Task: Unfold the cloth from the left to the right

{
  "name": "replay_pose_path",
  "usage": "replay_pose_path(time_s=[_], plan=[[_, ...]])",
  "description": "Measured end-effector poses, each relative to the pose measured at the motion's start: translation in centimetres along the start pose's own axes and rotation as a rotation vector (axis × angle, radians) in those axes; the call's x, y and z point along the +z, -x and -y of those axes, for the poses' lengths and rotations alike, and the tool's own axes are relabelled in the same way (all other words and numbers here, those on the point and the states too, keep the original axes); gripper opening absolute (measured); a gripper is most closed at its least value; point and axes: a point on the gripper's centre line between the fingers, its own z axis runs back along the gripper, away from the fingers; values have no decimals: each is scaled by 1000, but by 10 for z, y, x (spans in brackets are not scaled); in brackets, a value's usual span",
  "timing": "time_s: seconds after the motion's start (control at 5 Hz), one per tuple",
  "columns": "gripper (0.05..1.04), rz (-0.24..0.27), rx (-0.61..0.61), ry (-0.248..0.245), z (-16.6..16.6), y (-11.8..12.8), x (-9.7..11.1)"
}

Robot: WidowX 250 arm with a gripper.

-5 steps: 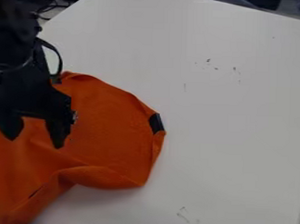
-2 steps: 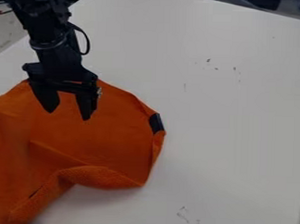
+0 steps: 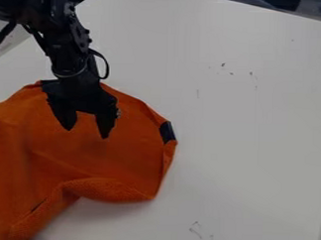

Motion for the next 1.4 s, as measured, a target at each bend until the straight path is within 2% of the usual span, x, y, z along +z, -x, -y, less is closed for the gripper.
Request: replay_pose_path(time_s=[0.2,0.4,1.0,1.2,1.4], plan=[[1001,-1,-27,3,0,-10,-15],[1001,8,-75,25,0,-31,-24],[1001,93,-166,60,10,-104,-38],[1001,104,-210,72,18,-123,-43],[1001,98,-234,73,21,-126,-44]])
